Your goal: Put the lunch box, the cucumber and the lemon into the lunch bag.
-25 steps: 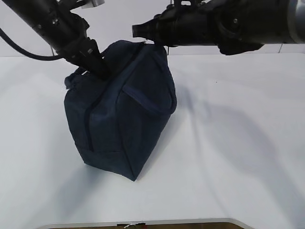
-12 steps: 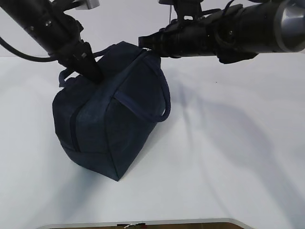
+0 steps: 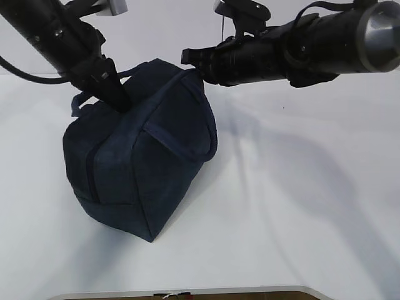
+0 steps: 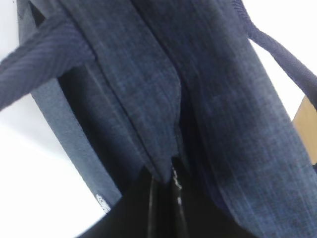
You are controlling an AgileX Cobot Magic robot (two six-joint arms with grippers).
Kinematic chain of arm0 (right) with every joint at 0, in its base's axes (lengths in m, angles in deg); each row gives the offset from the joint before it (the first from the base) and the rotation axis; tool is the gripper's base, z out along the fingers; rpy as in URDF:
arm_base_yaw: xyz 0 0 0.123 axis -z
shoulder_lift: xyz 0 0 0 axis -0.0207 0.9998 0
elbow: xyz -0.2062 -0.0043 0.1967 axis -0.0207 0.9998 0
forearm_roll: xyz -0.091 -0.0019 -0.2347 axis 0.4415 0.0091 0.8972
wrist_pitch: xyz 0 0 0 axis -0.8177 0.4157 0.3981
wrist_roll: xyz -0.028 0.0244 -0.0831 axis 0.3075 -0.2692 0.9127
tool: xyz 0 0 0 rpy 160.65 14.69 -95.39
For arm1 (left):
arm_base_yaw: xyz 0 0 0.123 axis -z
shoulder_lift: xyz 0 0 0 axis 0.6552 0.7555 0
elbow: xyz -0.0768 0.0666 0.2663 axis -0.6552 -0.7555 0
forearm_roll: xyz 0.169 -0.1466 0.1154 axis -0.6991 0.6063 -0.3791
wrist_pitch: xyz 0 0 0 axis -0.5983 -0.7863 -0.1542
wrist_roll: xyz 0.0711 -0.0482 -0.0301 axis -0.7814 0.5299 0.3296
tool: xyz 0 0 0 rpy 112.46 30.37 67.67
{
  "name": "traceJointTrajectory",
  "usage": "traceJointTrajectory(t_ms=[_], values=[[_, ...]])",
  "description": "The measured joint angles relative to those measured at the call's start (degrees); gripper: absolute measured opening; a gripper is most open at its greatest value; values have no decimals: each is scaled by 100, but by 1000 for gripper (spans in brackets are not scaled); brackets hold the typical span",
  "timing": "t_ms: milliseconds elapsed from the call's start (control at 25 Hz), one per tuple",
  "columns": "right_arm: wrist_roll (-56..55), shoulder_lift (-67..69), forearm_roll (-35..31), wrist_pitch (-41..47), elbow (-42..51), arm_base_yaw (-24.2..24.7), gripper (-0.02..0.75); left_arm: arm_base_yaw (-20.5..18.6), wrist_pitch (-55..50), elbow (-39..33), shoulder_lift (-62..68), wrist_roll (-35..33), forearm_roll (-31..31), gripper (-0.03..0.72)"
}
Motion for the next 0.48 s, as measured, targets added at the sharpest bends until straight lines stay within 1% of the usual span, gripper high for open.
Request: traceJointTrajectory(t_ms=[200,480], values=[[-37,150,0,28,-35,52,5,0,0,-12,0,0,-13,-18],[-174,384,0,-212,-35,161,5,0,20,-24,0,0,-24,-18]])
